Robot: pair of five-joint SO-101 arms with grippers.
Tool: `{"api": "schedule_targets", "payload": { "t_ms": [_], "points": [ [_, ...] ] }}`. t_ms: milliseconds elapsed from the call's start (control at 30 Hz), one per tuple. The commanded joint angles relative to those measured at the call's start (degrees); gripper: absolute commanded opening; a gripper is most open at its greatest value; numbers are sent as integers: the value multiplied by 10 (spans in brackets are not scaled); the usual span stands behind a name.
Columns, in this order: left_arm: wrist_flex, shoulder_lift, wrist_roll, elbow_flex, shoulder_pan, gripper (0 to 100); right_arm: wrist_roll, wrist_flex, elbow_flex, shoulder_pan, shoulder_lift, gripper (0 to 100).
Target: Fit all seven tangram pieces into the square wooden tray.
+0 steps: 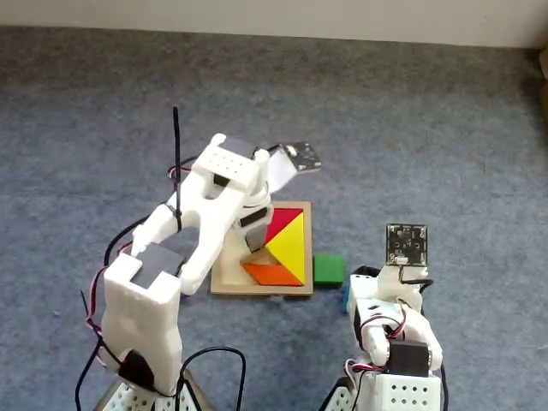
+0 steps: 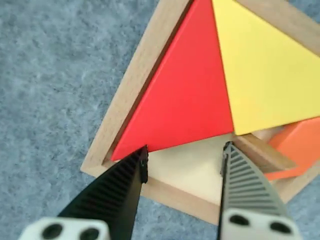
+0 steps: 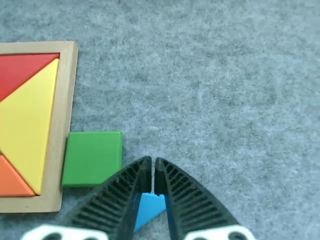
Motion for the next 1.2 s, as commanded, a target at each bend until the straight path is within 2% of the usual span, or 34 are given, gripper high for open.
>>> {"api": "schedule_targets", "payload": {
  "t_ms": [0, 267, 500, 633, 800, 1167],
  "points": [
    [34, -7, 5, -51, 10, 245, 7, -7, 52, 9, -3, 27],
    [137, -7, 5, -153, 2, 245, 7, -7, 52, 9, -3, 27],
    [191, -7, 3, -182, 6, 178, 7, -7, 52, 11, -3, 27],
    [214, -7, 2, -176, 11, 175, 7, -7, 52, 11, -3, 27],
    [222, -5, 2, -168, 15, 175, 7, -7, 52, 11, -3, 27],
    [215, -6, 2, -82, 82, 175, 7, -7, 52, 11, -3, 27]
  ]
}}
